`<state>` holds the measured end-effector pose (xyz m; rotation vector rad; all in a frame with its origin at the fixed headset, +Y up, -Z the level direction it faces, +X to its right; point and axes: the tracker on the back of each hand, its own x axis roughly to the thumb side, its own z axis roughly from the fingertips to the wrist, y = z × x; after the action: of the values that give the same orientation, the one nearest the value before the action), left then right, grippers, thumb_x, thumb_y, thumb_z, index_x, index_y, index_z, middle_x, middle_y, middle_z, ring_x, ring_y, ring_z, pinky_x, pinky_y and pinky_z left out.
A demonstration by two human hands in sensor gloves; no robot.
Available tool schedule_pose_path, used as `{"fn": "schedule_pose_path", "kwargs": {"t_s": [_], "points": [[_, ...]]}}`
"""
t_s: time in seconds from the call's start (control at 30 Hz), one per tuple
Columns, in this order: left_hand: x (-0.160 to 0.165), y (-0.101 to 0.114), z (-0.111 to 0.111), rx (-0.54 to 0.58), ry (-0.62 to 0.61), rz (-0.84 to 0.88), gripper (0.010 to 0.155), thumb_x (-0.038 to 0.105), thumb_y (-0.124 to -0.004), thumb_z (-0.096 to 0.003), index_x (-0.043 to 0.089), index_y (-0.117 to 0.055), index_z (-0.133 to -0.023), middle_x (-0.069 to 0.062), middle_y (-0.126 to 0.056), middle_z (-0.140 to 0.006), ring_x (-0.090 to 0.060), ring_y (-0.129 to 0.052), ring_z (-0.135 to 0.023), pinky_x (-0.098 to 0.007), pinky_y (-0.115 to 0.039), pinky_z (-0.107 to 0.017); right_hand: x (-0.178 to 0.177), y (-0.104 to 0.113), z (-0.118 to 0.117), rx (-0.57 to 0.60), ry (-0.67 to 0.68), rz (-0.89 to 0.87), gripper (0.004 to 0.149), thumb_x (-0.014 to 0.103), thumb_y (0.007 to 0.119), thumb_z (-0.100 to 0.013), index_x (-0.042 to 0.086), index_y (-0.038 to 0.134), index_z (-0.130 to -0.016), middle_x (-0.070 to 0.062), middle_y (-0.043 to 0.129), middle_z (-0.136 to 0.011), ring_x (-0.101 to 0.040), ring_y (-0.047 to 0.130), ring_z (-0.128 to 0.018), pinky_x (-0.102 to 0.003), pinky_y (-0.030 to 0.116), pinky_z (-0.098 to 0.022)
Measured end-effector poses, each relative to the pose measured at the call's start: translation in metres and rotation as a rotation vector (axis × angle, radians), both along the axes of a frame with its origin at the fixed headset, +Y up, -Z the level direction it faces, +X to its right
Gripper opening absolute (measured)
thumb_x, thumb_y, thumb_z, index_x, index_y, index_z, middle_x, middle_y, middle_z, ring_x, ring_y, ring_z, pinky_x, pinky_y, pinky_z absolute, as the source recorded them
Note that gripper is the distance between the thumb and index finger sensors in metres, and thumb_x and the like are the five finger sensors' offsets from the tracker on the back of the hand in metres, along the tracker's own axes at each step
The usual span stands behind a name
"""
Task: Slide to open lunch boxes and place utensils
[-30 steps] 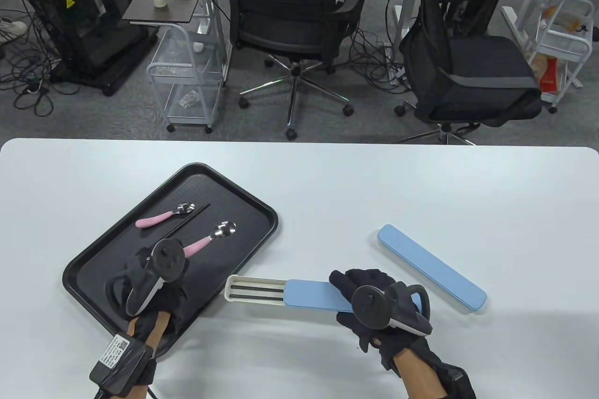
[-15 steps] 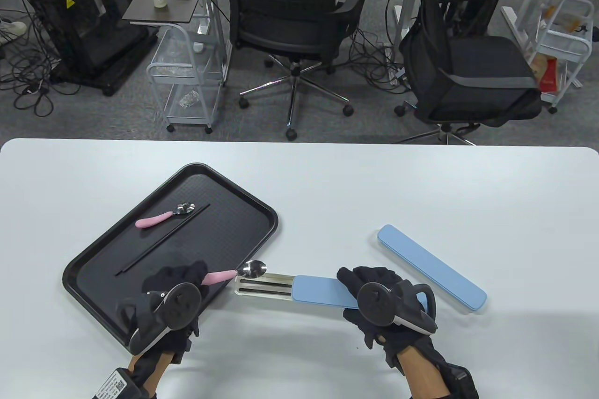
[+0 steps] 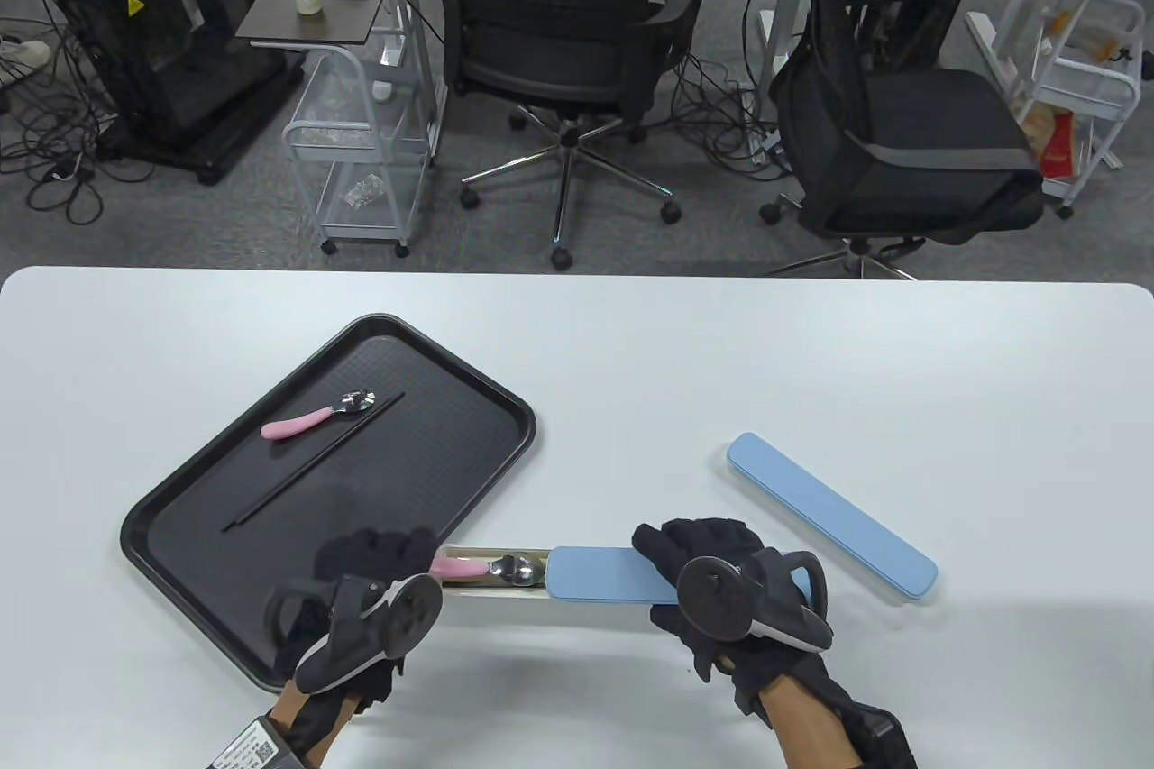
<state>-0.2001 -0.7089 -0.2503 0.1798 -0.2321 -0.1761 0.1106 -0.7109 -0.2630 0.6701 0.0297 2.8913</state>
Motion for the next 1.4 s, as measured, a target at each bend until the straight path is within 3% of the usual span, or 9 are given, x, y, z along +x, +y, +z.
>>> {"fn": "schedule_pose_path", "kwargs": {"t_s": [0.23, 0.53, 0.77, 0.93, 1.17, 1.4], "points": [[0.02, -0.006, 0.008, 0.034, -0.042, -0.104, 0.056, 0.046, -0.077, -0.0365, 0.029, -0.079, -0.09, 0.001, -0.084, -0.086, -0.025, -0.084, -0.078, -0.053, -0.062, -0.064, -0.011, 0.001, 0.006, 0.028, 0.035, 0.021, 0.076, 0.043, 0.091, -0.042, 0.035, 0.05, -0.105, -0.006, 0.054, -0.108, -0.035, 0.06, -0.099, -0.062, 0.044, -0.075], [0.033, -0.009, 0.013, 0.065, -0.107, -0.059, 0.057, 0.048, -0.077, -0.0363, 0.03, -0.079, -0.09, 0.001, -0.081, -0.089, -0.025, -0.082, -0.08, -0.054, -0.061, -0.064, -0.017, 0.0, 0.008, 0.026, 0.054, 0.01, 0.076, 0.044, 0.091, -0.042, 0.034, 0.05, -0.105, -0.006, 0.055, -0.107, -0.036, 0.06, -0.099, -0.062, 0.045, -0.075], [0.025, -0.009, 0.008, -0.028, -0.089, 0.049, 0.06, 0.053, -0.071, -0.0369, 0.03, -0.076, -0.092, 0.0, -0.077, -0.093, -0.027, -0.079, -0.082, -0.054, -0.058, -0.065, -0.018, 0.0, 0.008, 0.008, 0.058, 0.005, 0.076, 0.044, 0.09, -0.042, 0.034, 0.05, -0.106, -0.006, 0.055, -0.107, -0.036, 0.061, -0.098, -0.062, 0.046, -0.074], [0.02, -0.006, 0.007, -0.011, -0.07, 0.07, 0.06, 0.052, -0.07, -0.038, 0.032, -0.072, -0.094, 0.0, -0.073, -0.096, -0.026, -0.076, -0.085, -0.054, -0.056, -0.066, -0.015, 0.0, 0.006, 0.003, 0.05, -0.013, 0.076, 0.044, 0.09, -0.042, 0.034, 0.05, -0.106, -0.007, 0.055, -0.107, -0.036, 0.061, -0.098, -0.062, 0.046, -0.074], [-0.011, 0.001, -0.002, -0.042, -0.001, 0.21, 0.067, 0.059, -0.067, -0.0357, 0.033, -0.067, -0.097, -0.001, -0.067, -0.102, -0.029, -0.07, -0.089, -0.055, -0.051, -0.069, 0.0, 0.005, 0.002, 0.034, -0.004, -0.023, 0.076, 0.044, 0.09, -0.042, 0.034, 0.05, -0.105, -0.007, 0.055, -0.107, -0.036, 0.061, -0.098, -0.062, 0.046, -0.074], [-0.025, -0.007, -0.012, -0.145, -0.018, 0.281, 0.075, 0.062, -0.069, -0.0338, 0.033, -0.054, -0.102, 0.001, -0.077, -0.097, -0.029, -0.076, -0.085, -0.055, -0.051, -0.068, 0.011, 0.005, -0.002, 0.035, -0.024, -0.068, 0.076, 0.044, 0.091, -0.042, 0.034, 0.05, -0.105, -0.006, 0.055, -0.107, -0.036, 0.061, -0.098, -0.062, 0.046, -0.074]]}}
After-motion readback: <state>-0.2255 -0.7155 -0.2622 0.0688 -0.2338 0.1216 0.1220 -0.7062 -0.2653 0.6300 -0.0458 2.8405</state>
